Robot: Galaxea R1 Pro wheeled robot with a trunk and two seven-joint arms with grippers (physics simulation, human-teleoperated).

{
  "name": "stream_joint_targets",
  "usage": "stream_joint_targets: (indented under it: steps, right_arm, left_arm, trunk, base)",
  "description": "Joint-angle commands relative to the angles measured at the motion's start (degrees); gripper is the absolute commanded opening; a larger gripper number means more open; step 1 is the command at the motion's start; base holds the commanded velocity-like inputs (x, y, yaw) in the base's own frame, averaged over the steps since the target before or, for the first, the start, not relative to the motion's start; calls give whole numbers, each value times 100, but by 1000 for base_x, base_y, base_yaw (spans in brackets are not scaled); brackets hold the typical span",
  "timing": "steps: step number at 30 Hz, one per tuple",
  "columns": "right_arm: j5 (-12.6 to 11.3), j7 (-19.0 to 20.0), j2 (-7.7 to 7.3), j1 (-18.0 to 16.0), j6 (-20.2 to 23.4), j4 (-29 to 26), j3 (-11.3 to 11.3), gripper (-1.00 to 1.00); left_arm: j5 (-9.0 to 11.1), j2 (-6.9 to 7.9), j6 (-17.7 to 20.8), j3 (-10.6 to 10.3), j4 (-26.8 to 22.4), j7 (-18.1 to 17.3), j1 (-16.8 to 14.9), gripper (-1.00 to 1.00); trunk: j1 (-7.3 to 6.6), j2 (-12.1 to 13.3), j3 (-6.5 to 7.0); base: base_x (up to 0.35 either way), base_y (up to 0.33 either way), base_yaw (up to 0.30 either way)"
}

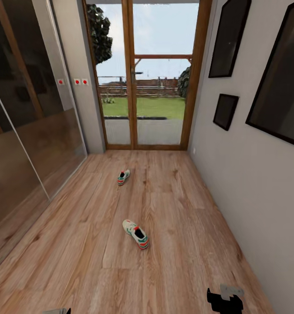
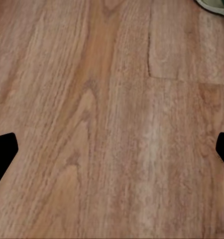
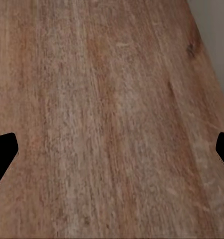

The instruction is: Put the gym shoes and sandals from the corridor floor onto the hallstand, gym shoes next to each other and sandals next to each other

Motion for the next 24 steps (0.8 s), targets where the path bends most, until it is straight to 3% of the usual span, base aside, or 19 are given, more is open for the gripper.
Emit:
stream_joint_targets:
  steps: [1, 13, 24]
  right_arm:
    - [61, -19, 0, -4, -15, 6, -43, 100]
    - [63, -25, 0, -4, -15, 6, -43, 100]
    - [62, -26, 0, -4, -15, 6, -43, 100]
  left_arm:
    - [-31, -2, -16, 49, 5, -38, -5, 100]
    - [-31, -2, -16, 49, 5, -38, -5, 100]
    - [-27, -2, -16, 49, 5, -38, -5, 100]
  trunk:
    - [2, -2, -5]
    - [2, -2, -5]
    - [2, -2, -5]
  base:
    - [316, -60, 137]
    - [265, -20, 231]
    - [73, -2, 275]
